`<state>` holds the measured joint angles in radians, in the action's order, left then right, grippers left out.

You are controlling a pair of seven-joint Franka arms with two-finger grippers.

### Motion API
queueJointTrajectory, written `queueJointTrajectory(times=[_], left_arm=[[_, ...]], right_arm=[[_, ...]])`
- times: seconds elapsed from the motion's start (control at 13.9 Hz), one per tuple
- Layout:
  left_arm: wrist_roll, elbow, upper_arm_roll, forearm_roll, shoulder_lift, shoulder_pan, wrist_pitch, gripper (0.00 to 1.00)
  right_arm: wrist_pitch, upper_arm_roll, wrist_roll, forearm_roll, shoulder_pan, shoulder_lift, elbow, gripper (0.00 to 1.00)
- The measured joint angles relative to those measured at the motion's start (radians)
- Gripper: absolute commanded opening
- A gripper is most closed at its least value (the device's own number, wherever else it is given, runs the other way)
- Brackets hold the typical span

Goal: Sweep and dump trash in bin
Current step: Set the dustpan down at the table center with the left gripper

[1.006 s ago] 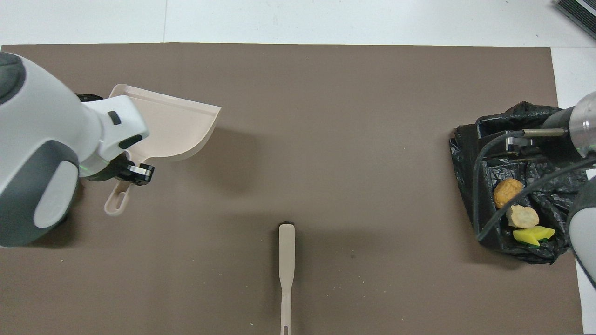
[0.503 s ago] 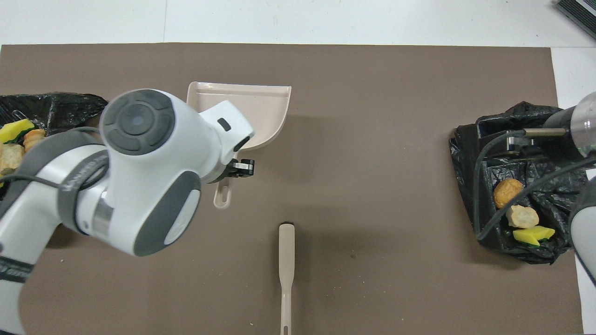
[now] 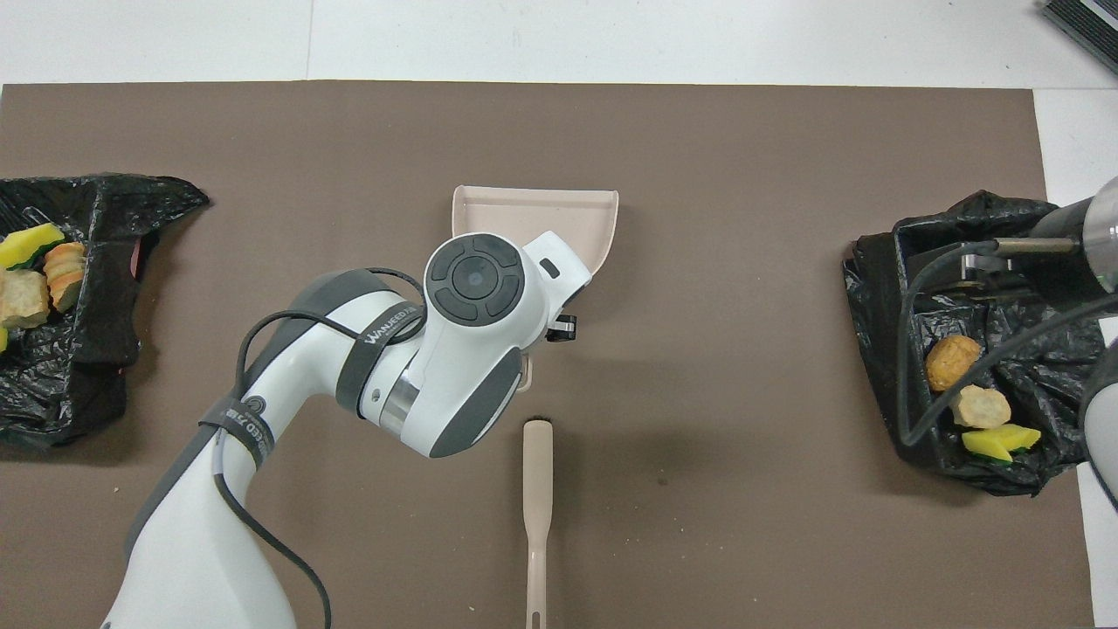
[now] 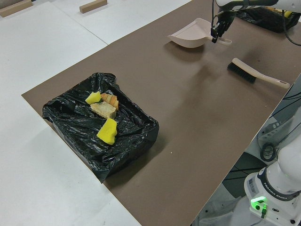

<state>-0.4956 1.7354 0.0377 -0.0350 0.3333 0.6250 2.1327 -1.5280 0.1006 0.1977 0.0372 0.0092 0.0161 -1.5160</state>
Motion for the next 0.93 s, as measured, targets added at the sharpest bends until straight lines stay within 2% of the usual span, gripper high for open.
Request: queueJointTrajectory(times=[0.14, 0.22, 0.29, 0.36, 0.57, 0.93], left_arm=[[-0.008, 0.003, 0.0, 0.0, 0.004, 0.007, 0.003, 0.0], [-0.01, 0.008, -0.001, 0.0, 0.008, 0.013, 0.004, 0.18], [-0.012, 0.015, 0.0, 0.0, 0.014, 0.019, 0.008, 0.53], [-0.014, 0.02, -0.001, 0.0, 0.021, 0.025, 0.013, 1.0], [-0.016, 0.021, -0.013, 0.0, 0.018, 0.025, 0.015, 1.0], [-0.014, 0.013, -0.052, 0.002, -0.047, -0.033, -0.021, 1.0]], right_arm=[[0.0, -0.001, 0.0, 0.0, -0.008, 0.0, 0.0, 1.0], [0.0, -0.001, 0.0, 0.0, -0.01, 0.0, 0.0, 1.0], [0.0, -0.001, 0.0, 0.0, -0.01, 0.0, 0.0, 1.0], [0.0, -0.001, 0.0, 0.0, -0.011, 0.0, 0.0, 1.0], [0.0, -0.001, 0.0, 0.0, -0.011, 0.0, 0.0, 1.0], [0.0, -0.001, 0.0, 0.0, -0.011, 0.0, 0.0, 1.0]])
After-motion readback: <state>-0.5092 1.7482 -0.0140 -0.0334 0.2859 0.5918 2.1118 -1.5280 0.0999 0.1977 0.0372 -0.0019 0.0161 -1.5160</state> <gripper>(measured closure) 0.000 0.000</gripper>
